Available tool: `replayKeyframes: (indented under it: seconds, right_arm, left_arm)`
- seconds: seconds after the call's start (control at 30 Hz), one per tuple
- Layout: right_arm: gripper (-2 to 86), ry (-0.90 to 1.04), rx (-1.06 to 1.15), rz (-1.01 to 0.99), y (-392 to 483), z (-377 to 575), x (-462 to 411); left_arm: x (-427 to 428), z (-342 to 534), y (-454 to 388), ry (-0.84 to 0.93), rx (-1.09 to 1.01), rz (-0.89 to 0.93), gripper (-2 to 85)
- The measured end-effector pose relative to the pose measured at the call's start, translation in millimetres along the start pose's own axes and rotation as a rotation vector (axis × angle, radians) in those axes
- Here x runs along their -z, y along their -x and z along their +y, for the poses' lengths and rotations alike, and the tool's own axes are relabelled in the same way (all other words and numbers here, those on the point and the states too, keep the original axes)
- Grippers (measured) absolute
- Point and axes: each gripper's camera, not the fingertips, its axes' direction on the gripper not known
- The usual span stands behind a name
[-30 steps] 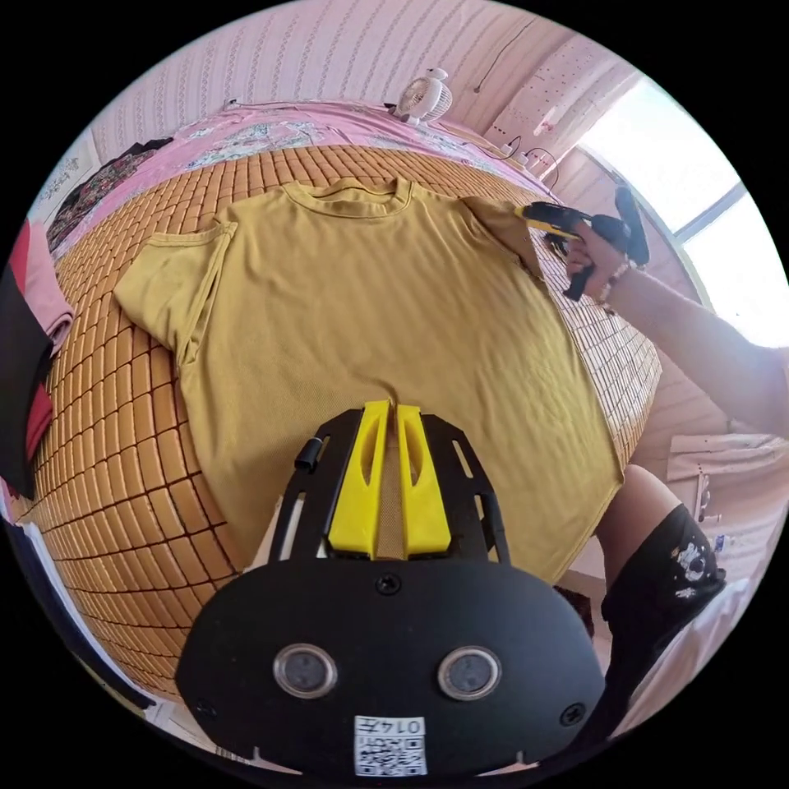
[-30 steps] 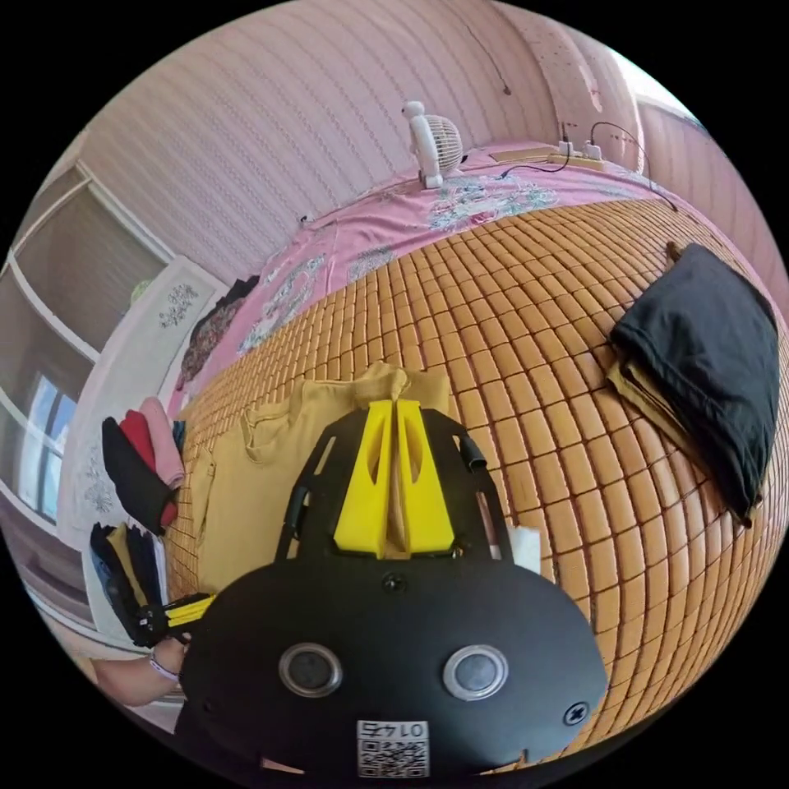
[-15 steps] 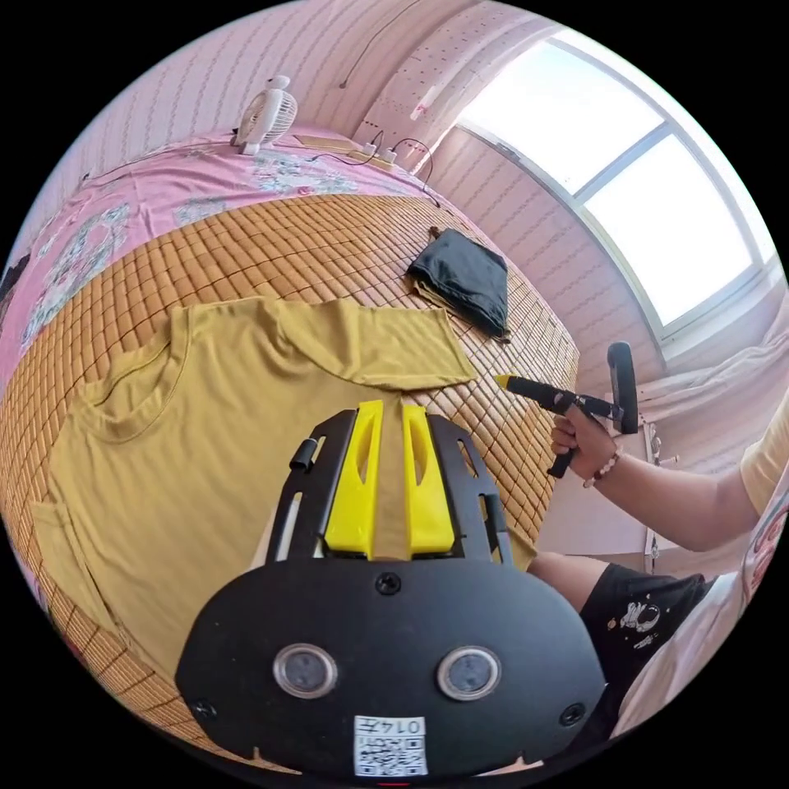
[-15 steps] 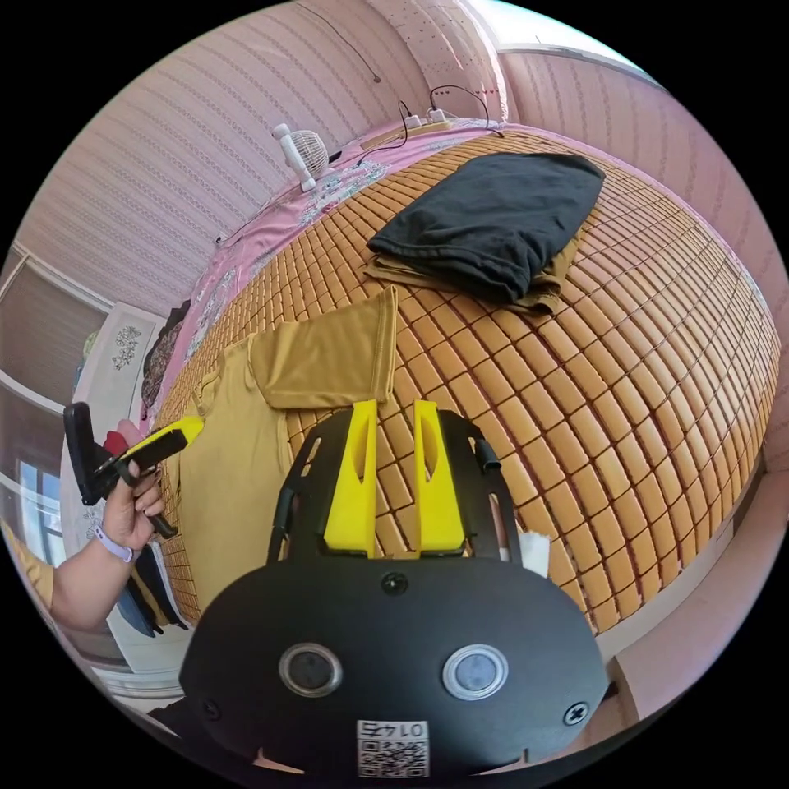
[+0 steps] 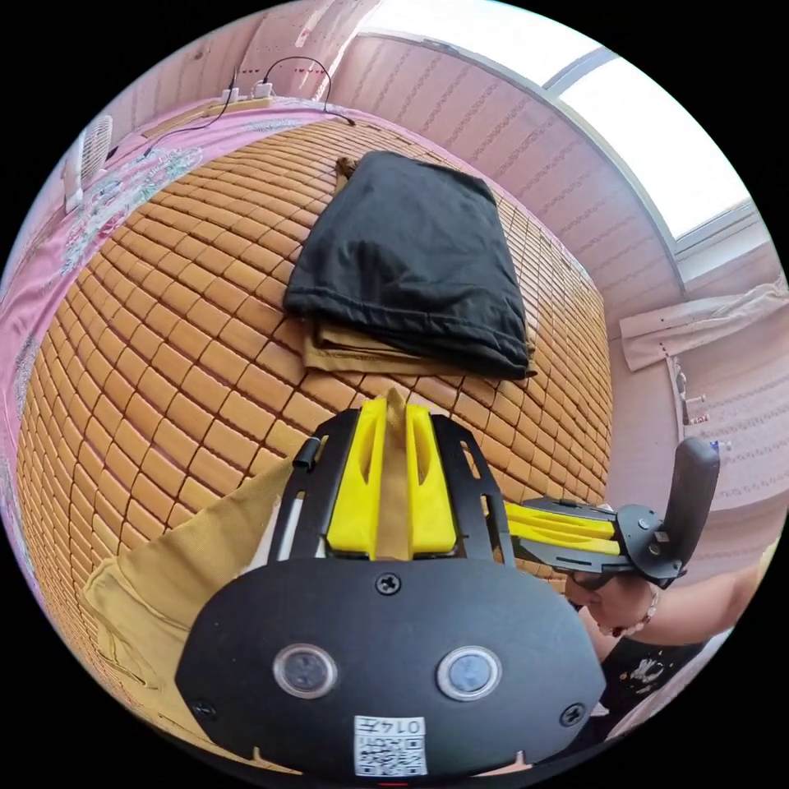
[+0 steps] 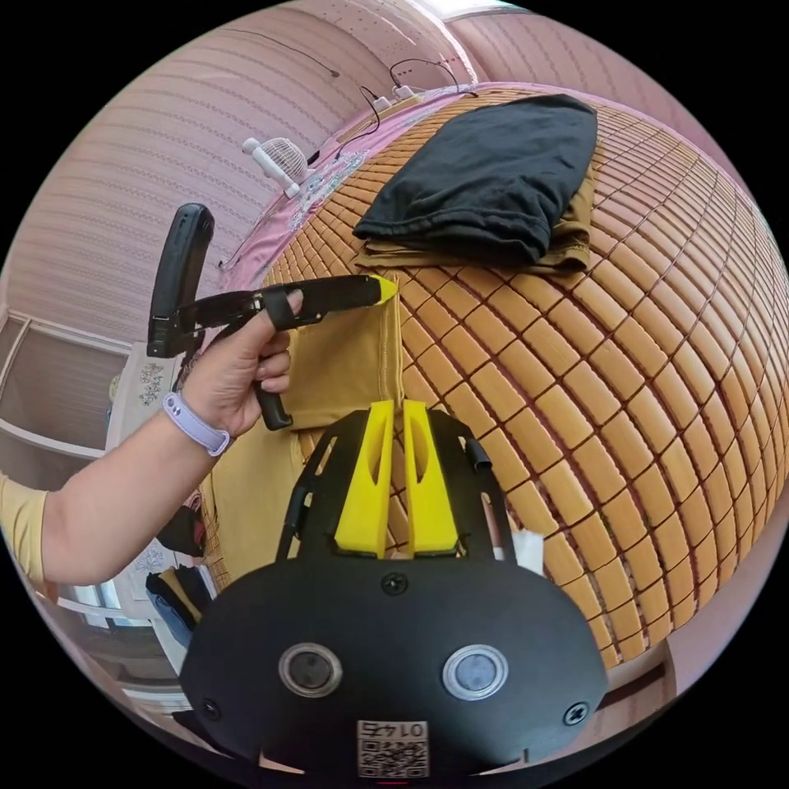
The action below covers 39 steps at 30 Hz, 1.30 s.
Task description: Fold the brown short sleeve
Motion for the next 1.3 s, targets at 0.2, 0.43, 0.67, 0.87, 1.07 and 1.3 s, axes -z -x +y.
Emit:
replayKeyframes:
  seconds: [0.2, 0.43, 0.67, 0.87, 1.07, 1.3]
  right_arm:
    - [1.0, -0.018, 0.021, -0.028, 17.4, -20.5, 1.3]
    - [2.3, 0.007, 0.060, 0.038, 48.4, -35.7, -4.6]
    - [4.9, -0.035, 0.193, 0.159, 96.1, -29.8, 18.6]
    - [5.1, -0.029, 0.367, 0.162, 182.5, -42.3, 13.6]
    - [5.7, 0.093, 0.666, -0.010, 339.6, -47.9, -61.9]
    - [8.9, 0.337, 0.981, -0.228, 549.8, -19.1, -175.4]
  left_arm:
    - [10.1, -10.0, -5.8, -0.034, 0.006, -0.089, -0.5]
    - [36.6, 2.0, 8.4, -0.118, 0.066, 0.045, 4.5]
    - [134.3, 140.8, 11.5, -0.287, 0.214, 0.092, 4.8]
    - [186.4, 317.4, 45.2, -0.180, 0.639, -0.061, 4.8]
    - [247.0, 423.7, 66.4, -0.327, 0.913, -0.237, 5.1]
    - [264.9, 467.7, 77.4, -0.464, 0.940, -0.218, 6.5]
